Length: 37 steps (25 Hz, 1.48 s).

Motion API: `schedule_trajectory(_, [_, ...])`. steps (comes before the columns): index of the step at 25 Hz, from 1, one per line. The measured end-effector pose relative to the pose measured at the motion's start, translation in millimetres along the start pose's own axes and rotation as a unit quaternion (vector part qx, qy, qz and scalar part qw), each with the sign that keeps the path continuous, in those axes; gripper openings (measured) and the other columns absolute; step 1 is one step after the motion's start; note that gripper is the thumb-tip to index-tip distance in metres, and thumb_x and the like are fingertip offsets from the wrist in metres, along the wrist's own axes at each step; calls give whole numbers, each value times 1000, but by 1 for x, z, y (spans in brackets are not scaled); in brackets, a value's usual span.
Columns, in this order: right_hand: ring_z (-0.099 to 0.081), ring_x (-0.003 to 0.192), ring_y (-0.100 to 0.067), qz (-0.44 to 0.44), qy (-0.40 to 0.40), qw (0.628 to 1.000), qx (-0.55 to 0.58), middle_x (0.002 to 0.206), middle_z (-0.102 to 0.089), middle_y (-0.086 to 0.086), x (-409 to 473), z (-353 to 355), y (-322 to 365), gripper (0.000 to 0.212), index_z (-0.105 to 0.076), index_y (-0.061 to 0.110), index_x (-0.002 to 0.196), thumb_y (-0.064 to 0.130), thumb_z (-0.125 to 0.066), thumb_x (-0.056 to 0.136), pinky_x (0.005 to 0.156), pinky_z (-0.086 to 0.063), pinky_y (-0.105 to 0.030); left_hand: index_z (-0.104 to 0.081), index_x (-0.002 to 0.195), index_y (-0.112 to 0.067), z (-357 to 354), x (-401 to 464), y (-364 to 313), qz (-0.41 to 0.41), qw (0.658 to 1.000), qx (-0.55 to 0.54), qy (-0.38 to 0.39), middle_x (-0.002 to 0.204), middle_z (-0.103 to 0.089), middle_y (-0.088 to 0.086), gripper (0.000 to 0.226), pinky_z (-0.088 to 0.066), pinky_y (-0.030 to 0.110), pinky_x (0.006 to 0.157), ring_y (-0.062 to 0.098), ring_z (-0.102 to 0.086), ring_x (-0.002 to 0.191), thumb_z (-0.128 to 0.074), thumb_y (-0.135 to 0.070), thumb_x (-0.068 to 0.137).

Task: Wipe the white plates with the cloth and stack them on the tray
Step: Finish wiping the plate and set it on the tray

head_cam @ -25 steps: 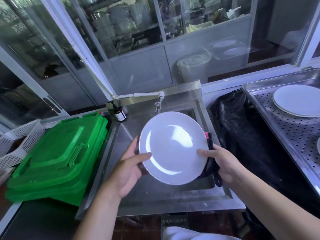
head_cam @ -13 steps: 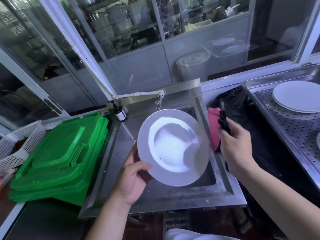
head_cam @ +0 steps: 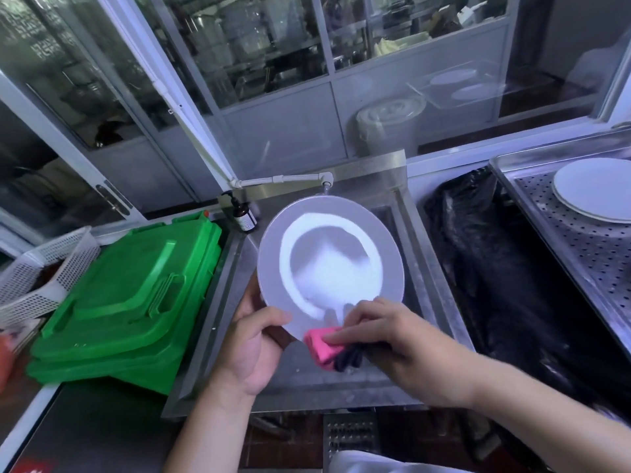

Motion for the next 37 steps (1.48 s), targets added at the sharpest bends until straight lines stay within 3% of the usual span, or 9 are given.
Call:
schedule_trajectory(4, [-57, 66, -4, -134, -125, 968, 173, 73, -64, 8, 9, 59, -6, 15, -77, 20, 85, 34, -73, 88, 62, -41, -14, -63, 133, -23, 6, -6, 12, 37, 999, 15, -20, 120, -68, 13, 81, -60, 42, 76, 31, -64, 105, -66, 1, 55])
schedule_trajectory(9, [-57, 79, -8, -179, -354, 914, -86, 85, -55, 11, 36, 65, -44, 34, -76, 26, 111, 2, -63, 91, 71, -40, -11, -66, 129, -28, -17, -12, 24, 41, 999, 22, 27, 123, -69, 9, 76, -55, 39, 85, 25, -64, 107, -54, 8, 64])
schedule_trajectory(16, [-62, 98, -8, -65, -184, 977, 83, 103, -60, 6, 67, -25, -18, 46, -72, 14, 122, 8, -52, 81, 91, -49, -22, -57, 140, -25, 6, -13, 22, 52, 999, -7, 13, 125, -69, 11, 76, -60, 34, 73, 22, -67, 105, -67, 4, 71])
schedule_trajectory(20, [-63, 96, -6, -95, -87, 974, 187, 102, -61, -2, 53, -58, -23, 37, -75, 12, 114, 7, -57, 83, 90, -49, -22, -54, 143, -23, 32, -12, 29, 72, 997, -36, -7, 133, -65, 16, 82, -59, 40, 76, 26, -67, 107, -89, -37, 70])
schedule_trajectory(25, [-69, 92, -14, -157, 40, 963, 216, 104, -62, -4, 35, -82, -28, 38, -76, 8, 114, -14, -59, 87, 89, -52, -23, -64, 133, -18, 69, -11, 60, 177, 977, -97, -63, 131, -66, 21, 63, -60, 46, 79, 34, -68, 102, -69, -12, 70])
schedule_trajectory(29, [-66, 90, -2, -229, 117, 958, 128, 96, -64, 16, -2, -62, -48, 33, -79, 24, 105, 1, -67, 86, 82, -50, -16, -71, 121, -17, 102, -5, 78, 235, 960, -96, -114, 122, -72, 12, 46, -60, 40, 71, 29, -64, 107, -59, -13, 77])
schedule_trajectory(33, [-65, 89, -8, -378, -46, 918, -107, 100, -62, 14, -59, -57, -113, 61, -75, 41, 110, -9, -60, 80, 84, -50, -17, -63, 129, -9, 135, -2, 96, 302, 928, -123, -178, 134, -65, 16, 50, -61, 39, 63, 31, -60, 114, -58, -8, 79])
schedule_trajectory(35, [-65, 105, -22, -392, -86, 888, -223, 116, -67, 4, -74, -78, -131, 56, -73, 32, 118, -2, -55, 78, 93, -48, -30, -63, 123, -6, 147, -4, 106, 345, 909, -131, -192, 128, -66, 18, 41, -62, 38, 60, 31, -63, 107, -57, -5, 83])
schedule_trajectory(37, [-41, 143, -28, -443, 30, 866, -230, 153, -46, 2, -87, -118, -147, 63, -53, 32, 142, 35, -35, 82, 113, -30, -47, -63, 117, -4, 157, -5, 112, 372, 899, -138, -185, 121, -69, 18, 34, -62, 38, 58, 31, -65, 102, -57, -5, 83])
Point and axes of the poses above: each hand's wrist, its own x-axis towards the middle knuckle, its own z-axis out of the back of the hand, y = z × x, the point moved 5 cm from there along x, towards the middle knuckle
